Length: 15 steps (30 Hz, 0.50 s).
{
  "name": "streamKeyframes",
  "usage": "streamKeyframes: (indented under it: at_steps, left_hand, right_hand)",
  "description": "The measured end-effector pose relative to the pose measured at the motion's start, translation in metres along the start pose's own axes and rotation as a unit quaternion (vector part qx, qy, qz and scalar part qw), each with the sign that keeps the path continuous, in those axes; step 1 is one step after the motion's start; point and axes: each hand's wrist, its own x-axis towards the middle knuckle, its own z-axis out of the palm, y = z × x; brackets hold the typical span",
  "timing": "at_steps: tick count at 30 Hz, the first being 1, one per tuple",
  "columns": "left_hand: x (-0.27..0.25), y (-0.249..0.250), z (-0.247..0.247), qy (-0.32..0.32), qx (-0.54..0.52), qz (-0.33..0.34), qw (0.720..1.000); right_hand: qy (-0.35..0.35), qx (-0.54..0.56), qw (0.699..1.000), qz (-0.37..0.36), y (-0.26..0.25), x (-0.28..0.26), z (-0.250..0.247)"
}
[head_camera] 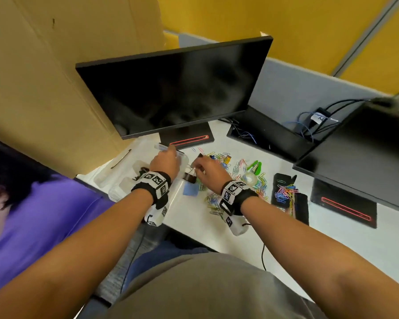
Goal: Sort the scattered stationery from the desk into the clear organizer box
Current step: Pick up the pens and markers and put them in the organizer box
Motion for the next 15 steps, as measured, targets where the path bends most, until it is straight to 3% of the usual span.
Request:
streamKeyframes:
  at_steps: [8,15]
  left_hand:
    - [0.004,0.089,0.05,-0.132,0.001,0.132,0.983]
    - [-0.003,0.158,0.095,-0.193,0.045,0.215,0.956]
  right_hand:
    - [-0.004,-0.049,0.991,0.125,0.101,-0.082,-0.044]
    - [0.009,-0.078,0.965,0.249,0.171,-0.163,-0.079]
